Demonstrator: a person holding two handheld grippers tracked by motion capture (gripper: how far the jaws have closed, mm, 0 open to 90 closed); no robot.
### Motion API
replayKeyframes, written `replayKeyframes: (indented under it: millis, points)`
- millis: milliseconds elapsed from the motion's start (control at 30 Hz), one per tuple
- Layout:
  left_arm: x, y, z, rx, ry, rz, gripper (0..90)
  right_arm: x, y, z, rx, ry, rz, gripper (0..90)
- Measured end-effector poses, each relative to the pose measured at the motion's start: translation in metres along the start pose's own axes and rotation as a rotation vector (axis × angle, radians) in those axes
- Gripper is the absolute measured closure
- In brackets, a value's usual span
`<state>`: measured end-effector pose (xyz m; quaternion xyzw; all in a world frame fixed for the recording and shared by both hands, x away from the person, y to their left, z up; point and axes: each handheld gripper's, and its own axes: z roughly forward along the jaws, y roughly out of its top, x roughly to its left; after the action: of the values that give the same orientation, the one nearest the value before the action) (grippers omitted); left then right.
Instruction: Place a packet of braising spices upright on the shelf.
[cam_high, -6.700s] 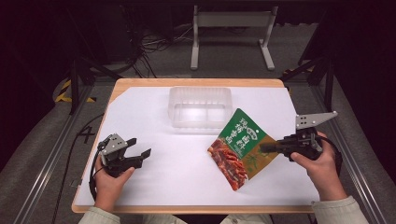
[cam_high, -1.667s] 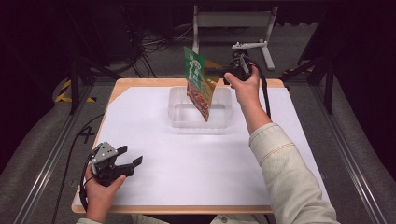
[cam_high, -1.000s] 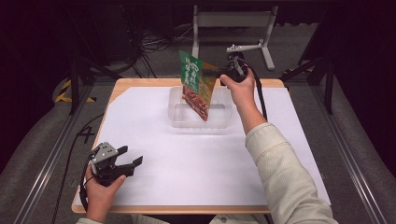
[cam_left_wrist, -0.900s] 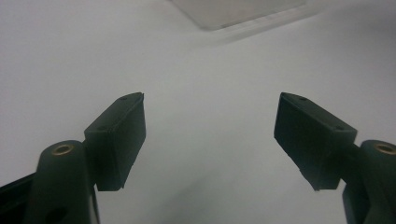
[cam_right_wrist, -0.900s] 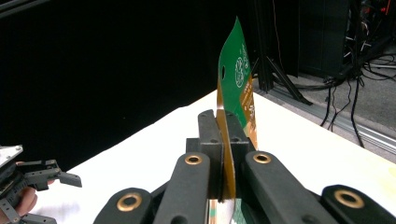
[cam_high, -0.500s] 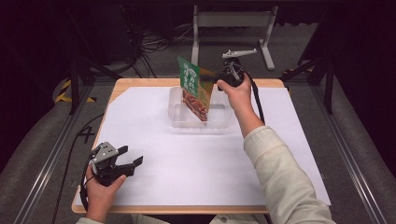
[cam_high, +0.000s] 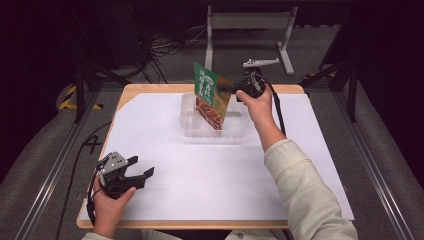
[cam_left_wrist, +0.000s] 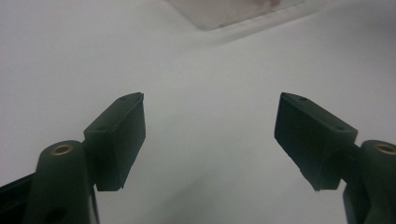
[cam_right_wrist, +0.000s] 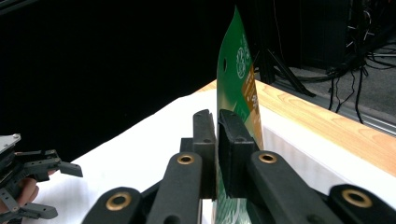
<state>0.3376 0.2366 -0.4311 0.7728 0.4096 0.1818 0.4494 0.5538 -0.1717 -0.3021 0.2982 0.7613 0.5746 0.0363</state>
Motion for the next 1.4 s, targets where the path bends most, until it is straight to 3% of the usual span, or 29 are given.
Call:
replayKeyframes:
  millis: [233, 333, 600, 933, 1400]
  points:
    - [-0.001, 0.001, 0.002, 0.001, -0.002, 0.006, 25.6, -0.002, -0.004, -0.007, -0.020, 0.016, 0.022, 70.7]
    - [-0.001, 0.001, 0.002, 0.001, -0.003, 0.002, 25.6, -0.002, -0.003, -0.008, -0.023, 0.065, 0.050, 58.5]
    - [-0.002, 0.002, 0.004, 0.005, -0.011, 0.010, 25.4, 0.005, 0.000, -0.017, -0.056, 0.093, 0.050, 40.7]
    - [-0.002, 0.004, 0.008, 0.000, -0.015, 0.015, 25.4, 0.015, 0.005, -0.031, -0.076, 0.062, 0.001, 35.3]
    - [-0.002, 0.011, 0.015, -0.014, -0.039, 0.015, 25.4, 0.046, 0.008, -0.073, -0.072, 0.038, -0.130, 30.4]
